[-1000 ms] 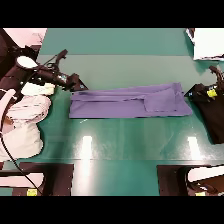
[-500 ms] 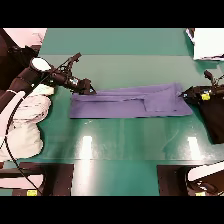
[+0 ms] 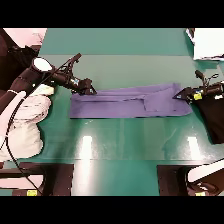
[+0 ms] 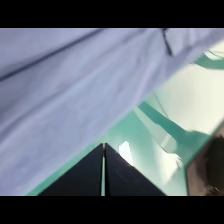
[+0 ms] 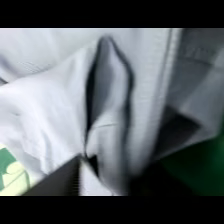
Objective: Fold the shirts.
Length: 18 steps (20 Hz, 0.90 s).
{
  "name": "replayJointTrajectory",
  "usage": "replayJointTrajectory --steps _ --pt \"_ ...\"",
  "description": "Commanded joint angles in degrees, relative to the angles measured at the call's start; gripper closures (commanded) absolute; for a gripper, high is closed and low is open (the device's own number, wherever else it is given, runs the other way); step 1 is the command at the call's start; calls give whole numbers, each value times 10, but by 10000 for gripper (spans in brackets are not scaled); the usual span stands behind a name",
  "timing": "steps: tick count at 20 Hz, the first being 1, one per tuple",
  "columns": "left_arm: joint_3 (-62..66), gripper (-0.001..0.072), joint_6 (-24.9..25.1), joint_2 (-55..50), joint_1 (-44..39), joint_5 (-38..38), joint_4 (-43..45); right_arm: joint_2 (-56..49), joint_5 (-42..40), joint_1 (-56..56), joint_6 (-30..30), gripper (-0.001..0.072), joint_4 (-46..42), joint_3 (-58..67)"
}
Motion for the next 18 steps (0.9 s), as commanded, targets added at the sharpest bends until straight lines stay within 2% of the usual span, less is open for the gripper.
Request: replayJointTrajectory --steps 1,2,5,10,15,18 --pt "1 670 -28 0 -18 25 50 1 7 17 -2 534 8 1" --pt "1 670 -28 -2 -29 37 59 3 7 19 -2 698 8 1" --pt "7 670 -42 -27 -58 72 59 37 6 20 5 701 8 1" --pt "125 670 -43 -150 -116 79 54 142 12 40 72 702 8 1" --pt "266 670 -52 -275 -161 71 52 217 20 125 140 703 9 11" --pt "289 670 -51 -305 -176 62 49 209 40 193 174 703 9 92"
